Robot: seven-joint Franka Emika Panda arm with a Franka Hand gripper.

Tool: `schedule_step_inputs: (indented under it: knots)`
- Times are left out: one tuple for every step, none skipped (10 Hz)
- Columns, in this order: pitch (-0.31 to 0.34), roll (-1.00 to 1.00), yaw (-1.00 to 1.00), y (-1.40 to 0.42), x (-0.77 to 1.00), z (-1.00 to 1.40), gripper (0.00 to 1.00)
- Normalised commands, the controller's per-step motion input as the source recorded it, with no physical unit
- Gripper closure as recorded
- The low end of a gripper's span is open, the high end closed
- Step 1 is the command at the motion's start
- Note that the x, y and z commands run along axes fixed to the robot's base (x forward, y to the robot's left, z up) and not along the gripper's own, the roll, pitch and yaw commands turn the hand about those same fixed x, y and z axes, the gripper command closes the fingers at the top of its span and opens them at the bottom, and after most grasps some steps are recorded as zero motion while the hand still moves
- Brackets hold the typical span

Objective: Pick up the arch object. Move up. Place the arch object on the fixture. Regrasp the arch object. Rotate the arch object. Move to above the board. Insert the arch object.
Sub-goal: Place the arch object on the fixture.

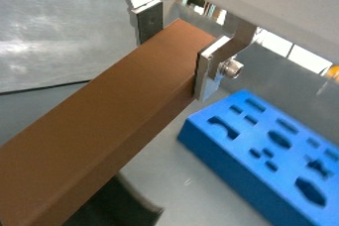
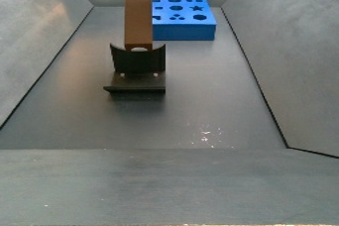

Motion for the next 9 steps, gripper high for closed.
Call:
schedule_step_inputs:
  knots:
    - [0.145,-1.0,-0.08,0.04,0.07,-0.01,1.0]
    - [0.151,-1.0,-0.13,0.04,0.08,-0.02,1.0]
    - [0.164,-1.0,-0.16,0.04,0.09,-0.03,1.0]
    - [0.157,-0.92,-0.19,0.05,0.09,-0.02,1.0]
    - [0.139,-0.8,-0.19,0.05,0.09,-0.02,1.0]
    - [0.077,-0.51,-0.2,0.05,0.09,-0.02,1.0]
    - [0.055,-0.39,-0.2,0.05,0.09,-0.02,1.0]
    - [0.018,-0.21,-0.18,0.03,0.08,-0.01,1.0]
    - [-0.007,-0.21,-0.31,0.13,0.09,-1.0,1.0]
